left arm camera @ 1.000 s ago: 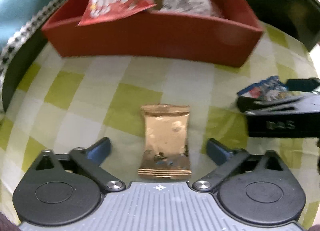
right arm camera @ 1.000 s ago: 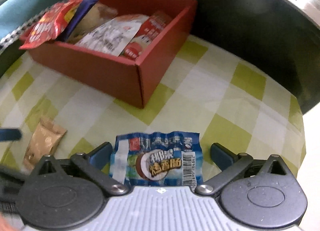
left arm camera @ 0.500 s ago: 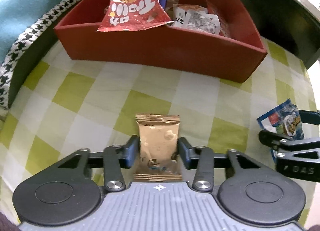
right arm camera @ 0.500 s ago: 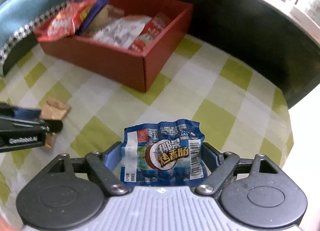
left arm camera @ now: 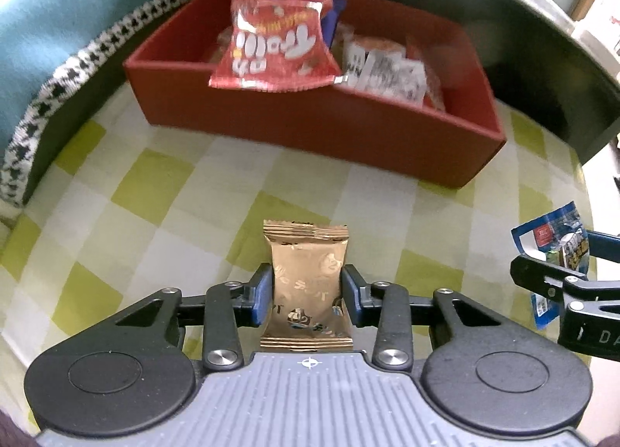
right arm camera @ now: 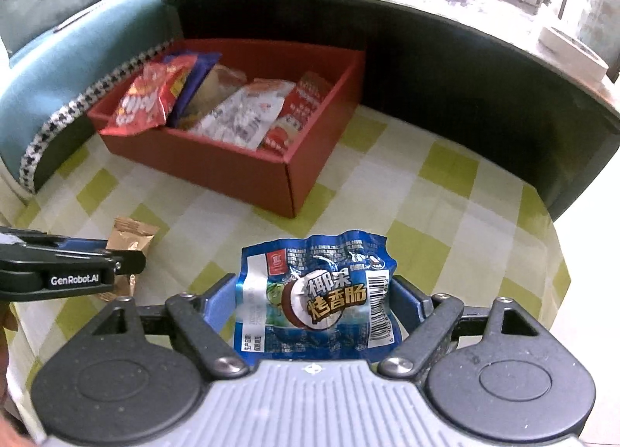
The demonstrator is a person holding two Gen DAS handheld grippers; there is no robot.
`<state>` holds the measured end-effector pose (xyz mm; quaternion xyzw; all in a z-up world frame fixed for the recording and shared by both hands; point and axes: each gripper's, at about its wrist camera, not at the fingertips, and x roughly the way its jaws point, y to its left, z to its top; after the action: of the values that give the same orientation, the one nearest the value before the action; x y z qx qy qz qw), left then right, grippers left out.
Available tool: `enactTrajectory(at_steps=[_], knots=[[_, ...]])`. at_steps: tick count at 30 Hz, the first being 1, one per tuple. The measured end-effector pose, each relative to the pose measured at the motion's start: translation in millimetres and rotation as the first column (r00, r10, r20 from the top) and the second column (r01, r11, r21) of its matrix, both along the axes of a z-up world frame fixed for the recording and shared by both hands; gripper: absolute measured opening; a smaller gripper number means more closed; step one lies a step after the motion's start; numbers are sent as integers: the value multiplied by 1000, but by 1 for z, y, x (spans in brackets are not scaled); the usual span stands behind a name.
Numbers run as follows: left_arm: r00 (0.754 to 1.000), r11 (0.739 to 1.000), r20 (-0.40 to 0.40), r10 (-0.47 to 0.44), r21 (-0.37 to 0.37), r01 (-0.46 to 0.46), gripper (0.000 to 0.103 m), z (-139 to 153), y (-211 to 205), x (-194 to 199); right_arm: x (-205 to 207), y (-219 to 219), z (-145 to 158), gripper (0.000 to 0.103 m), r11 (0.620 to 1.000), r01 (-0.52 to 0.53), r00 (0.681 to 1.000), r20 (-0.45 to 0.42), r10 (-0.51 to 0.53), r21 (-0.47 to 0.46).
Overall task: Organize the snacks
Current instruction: 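Lift and carry the gold packet and sausage packet toward the red box with both tools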
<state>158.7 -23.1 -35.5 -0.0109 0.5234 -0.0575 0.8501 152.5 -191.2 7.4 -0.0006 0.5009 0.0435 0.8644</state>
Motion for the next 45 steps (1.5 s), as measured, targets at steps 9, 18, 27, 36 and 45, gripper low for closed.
enactTrajectory(at_steps=[9, 18, 27, 36, 45], knots=[[999, 1000, 45, 12, -16, -11, 46, 15, 1, 2, 8, 5, 10, 84, 1000, 3, 999, 37, -4, 18], [996, 999, 91, 20, -28, -18, 46, 30, 4, 4, 20, 11, 19, 84, 999, -4, 998, 67, 2, 35], [991, 1000, 132, 25, -19, -23, 47, 40, 4, 6, 27, 13, 23, 84, 999, 2, 997, 83, -6, 48], [985, 999, 172, 31, -20, -28, 47, 52, 5, 13, 41, 14, 32, 84, 997, 4, 993, 113, -13, 73], [971, 997, 226, 77, -47, -68, 47, 74, 8, 55, 90, 18, 45, 84, 987, 24, 985, 166, -50, 157]])
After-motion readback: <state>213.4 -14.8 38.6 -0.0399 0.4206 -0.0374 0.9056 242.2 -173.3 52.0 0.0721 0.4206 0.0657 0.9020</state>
